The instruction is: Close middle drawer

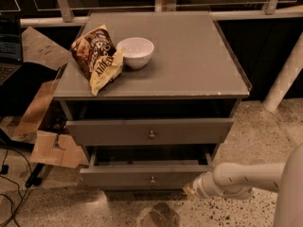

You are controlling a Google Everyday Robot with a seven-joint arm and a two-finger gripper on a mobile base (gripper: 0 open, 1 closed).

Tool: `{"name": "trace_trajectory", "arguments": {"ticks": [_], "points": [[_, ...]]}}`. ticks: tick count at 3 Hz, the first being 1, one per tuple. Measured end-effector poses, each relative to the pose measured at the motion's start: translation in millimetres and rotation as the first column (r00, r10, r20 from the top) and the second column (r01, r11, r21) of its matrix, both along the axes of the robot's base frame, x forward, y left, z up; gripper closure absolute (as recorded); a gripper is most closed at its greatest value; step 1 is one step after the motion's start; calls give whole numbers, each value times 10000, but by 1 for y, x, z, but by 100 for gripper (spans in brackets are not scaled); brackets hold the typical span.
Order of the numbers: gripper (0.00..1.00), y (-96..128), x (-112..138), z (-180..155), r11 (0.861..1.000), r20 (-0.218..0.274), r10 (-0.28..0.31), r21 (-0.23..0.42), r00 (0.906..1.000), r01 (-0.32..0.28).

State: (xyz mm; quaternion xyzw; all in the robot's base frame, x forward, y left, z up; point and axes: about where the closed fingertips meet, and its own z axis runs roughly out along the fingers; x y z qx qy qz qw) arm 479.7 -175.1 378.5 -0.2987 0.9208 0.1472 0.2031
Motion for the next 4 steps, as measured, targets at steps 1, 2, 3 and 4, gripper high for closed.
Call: {"name": "trace_trajectory", "arguments": {"ticks": [1, 2, 3, 4], "points": [[100, -12, 27, 7, 9995, 557, 25, -330, 9984, -6], [100, -23, 45, 13, 9986, 967, -47, -524, 9953, 98], [100, -34, 62, 21, 9974, 1401, -201, -651, 9899, 295], [100, -33, 77, 26, 9972, 1655, -67, -717, 9862, 188]]}}
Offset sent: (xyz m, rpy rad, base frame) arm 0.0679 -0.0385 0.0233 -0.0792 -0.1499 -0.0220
